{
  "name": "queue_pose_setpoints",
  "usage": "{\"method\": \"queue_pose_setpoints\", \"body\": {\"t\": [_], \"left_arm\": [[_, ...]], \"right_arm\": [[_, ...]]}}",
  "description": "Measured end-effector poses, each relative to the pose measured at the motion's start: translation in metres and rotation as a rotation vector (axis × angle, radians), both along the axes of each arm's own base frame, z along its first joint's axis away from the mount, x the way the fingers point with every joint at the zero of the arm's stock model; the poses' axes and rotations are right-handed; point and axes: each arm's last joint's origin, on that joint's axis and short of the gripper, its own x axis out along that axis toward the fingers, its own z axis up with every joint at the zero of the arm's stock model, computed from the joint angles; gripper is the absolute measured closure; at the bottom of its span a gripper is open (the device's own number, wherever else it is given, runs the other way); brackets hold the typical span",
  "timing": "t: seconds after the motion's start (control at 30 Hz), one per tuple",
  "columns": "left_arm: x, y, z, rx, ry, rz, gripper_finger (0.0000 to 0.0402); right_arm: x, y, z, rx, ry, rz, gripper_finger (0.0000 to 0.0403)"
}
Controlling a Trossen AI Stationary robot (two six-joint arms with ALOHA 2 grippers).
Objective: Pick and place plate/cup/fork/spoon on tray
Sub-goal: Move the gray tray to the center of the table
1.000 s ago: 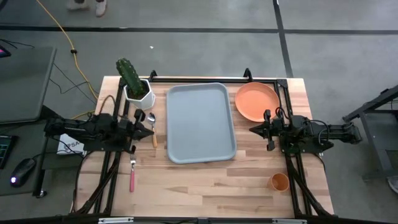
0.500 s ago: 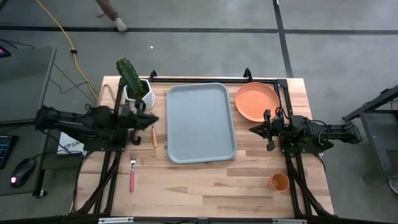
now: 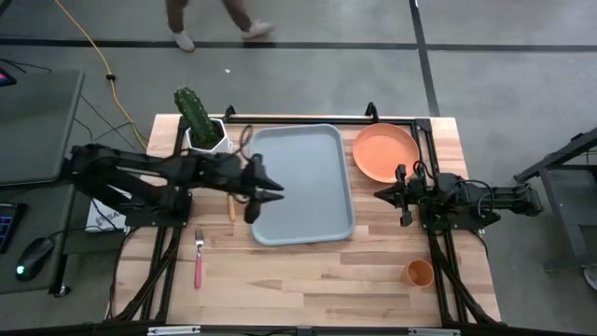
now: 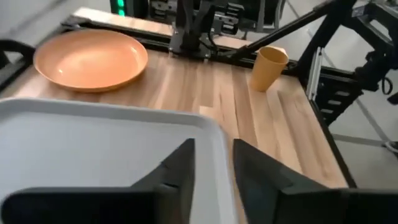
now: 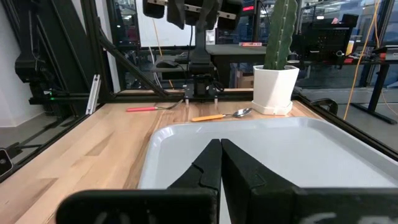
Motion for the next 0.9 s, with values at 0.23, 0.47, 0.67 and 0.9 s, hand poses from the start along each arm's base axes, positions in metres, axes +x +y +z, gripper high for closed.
{"method": "queue_pose_setpoints", "body": {"t": [0.23,0.47,0.67,0.9], "left_arm": [[0.052,0.004,0.003,-0.05,0.036,-0.003,0.0203],[0.094,0.007,-0.002,-0.021,-0.084,-0.051,0.019],[0.128,0.023,-0.039,-0.243,0.097,0.159,0.02],[0.173,0.03,-0.069,-0.191,0.342,0.186,0.0317]], "right_arm": [[0.0,0.0,0.0,0.0,0.0,0.0,0.0402],[0.0,0.0,0.0,0.0,0.0,0.0,0.0402],[0.0,0.0,0.0,0.0,0.0,0.0,0.0402],[0.0,0.0,0.0,0.0,0.0,0.0,0.0402]]}}
